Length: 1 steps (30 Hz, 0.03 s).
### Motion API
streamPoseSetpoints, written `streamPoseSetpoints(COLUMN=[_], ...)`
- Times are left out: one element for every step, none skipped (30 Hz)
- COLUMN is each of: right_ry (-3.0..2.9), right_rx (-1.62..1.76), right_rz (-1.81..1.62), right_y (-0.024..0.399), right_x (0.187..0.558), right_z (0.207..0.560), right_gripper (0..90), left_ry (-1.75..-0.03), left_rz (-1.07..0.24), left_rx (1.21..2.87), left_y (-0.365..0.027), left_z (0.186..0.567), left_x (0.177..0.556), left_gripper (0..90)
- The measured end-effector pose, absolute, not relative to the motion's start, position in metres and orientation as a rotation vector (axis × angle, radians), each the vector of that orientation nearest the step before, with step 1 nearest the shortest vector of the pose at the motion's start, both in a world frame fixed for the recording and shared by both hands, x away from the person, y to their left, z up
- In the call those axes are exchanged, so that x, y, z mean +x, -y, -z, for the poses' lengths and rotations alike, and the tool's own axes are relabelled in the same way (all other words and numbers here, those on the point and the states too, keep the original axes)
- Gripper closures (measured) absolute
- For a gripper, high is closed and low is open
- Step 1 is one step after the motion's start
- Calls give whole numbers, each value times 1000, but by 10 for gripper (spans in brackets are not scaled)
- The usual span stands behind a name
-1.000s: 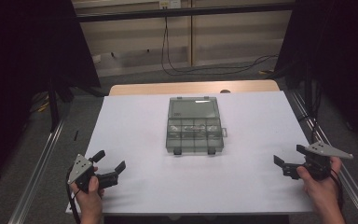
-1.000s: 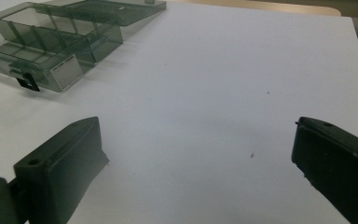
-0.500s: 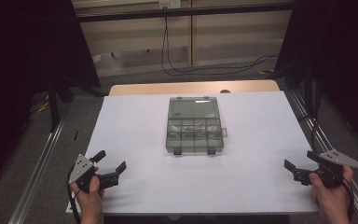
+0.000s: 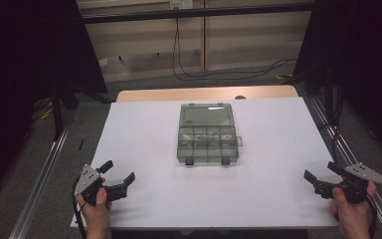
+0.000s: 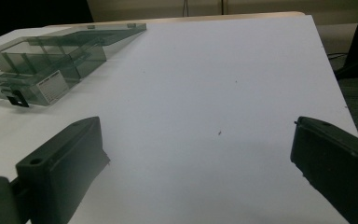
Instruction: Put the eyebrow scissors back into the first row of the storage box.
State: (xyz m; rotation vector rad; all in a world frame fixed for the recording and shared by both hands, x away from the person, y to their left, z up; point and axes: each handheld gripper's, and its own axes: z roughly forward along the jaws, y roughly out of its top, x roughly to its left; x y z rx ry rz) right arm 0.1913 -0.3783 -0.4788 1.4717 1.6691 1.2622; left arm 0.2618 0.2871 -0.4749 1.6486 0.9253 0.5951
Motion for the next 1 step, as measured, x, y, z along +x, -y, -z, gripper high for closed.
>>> streamPoseSetpoints(right_ry=[-1668], right_rx=[1474], right_rz=[-1259], right_y=[378], right_x=[191], right_z=[479], right_gripper=[22], left_ry=[-927], left_rz=[-596], left_rx=[1647], left_y=[-287], left_z=[475], left_x=[262], left_gripper=[45])
